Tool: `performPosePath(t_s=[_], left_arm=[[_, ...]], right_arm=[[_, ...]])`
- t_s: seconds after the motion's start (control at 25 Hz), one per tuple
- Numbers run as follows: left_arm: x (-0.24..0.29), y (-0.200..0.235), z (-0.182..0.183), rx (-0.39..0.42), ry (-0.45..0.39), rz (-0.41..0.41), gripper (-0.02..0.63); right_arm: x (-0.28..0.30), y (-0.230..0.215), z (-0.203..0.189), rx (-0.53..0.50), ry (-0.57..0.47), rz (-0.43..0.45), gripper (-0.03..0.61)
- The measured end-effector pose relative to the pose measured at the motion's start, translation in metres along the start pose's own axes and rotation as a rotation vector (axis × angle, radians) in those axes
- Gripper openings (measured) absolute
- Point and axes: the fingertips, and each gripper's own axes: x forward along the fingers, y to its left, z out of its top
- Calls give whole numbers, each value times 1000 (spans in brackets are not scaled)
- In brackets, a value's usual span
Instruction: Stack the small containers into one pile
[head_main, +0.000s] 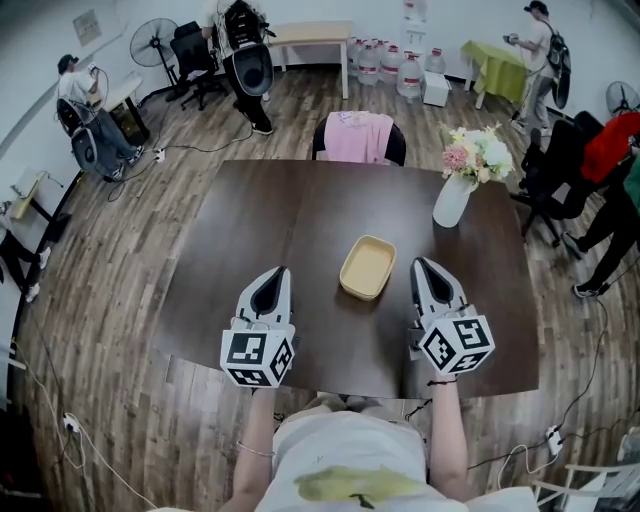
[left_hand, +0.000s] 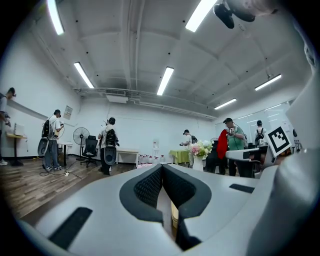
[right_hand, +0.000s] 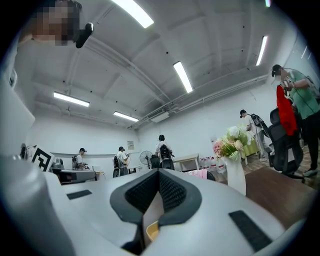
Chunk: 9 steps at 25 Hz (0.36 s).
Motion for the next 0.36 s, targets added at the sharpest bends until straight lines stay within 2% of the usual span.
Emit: performPosePath(t_s=[0.36], left_arm=[[-6,13,-3,4,7,31,25]], right_arm=[[-1,-5,-7,-20,2,-37,21]])
